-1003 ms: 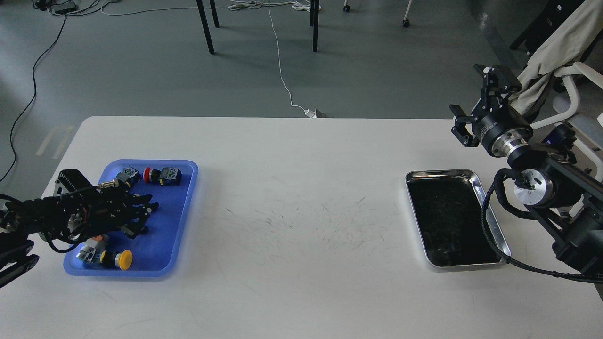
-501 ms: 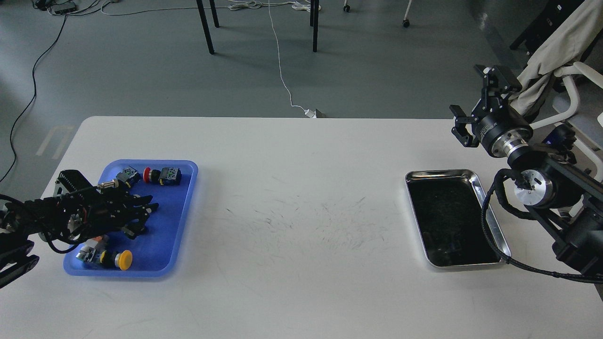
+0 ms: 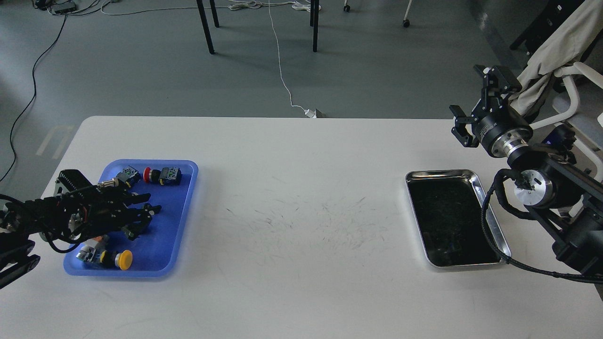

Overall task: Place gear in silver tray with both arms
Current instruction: 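Close the left hand on the small black gear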

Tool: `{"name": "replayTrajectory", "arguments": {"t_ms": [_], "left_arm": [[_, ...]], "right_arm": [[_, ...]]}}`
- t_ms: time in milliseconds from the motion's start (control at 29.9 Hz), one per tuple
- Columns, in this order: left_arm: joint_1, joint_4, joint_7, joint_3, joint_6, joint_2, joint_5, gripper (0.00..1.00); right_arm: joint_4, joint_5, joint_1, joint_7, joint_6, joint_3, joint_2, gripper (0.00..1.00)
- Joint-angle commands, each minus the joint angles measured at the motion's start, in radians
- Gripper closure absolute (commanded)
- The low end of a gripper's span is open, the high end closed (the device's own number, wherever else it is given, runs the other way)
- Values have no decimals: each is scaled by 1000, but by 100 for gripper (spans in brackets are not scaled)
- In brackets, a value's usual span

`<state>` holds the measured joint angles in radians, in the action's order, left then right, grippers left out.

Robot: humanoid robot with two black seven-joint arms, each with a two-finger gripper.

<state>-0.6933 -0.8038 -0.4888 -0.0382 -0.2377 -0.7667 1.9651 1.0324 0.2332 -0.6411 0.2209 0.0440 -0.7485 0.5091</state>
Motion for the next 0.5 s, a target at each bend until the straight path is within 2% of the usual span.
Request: {"name": "replayTrajectory", "arguments": {"t_ms": [0, 301, 468], "left_arm": [[1, -2, 0, 3, 0, -5, 3, 59], [9, -3, 0, 14, -2, -10, 3, 63], [12, -5, 0, 23, -5, -10, 3, 70]], "right_arm": [[0, 0, 0, 0, 1, 0, 0, 1], [0, 3, 3, 0, -1, 0, -3, 1], [0, 3, 3, 2, -1, 0, -1, 1]]}}
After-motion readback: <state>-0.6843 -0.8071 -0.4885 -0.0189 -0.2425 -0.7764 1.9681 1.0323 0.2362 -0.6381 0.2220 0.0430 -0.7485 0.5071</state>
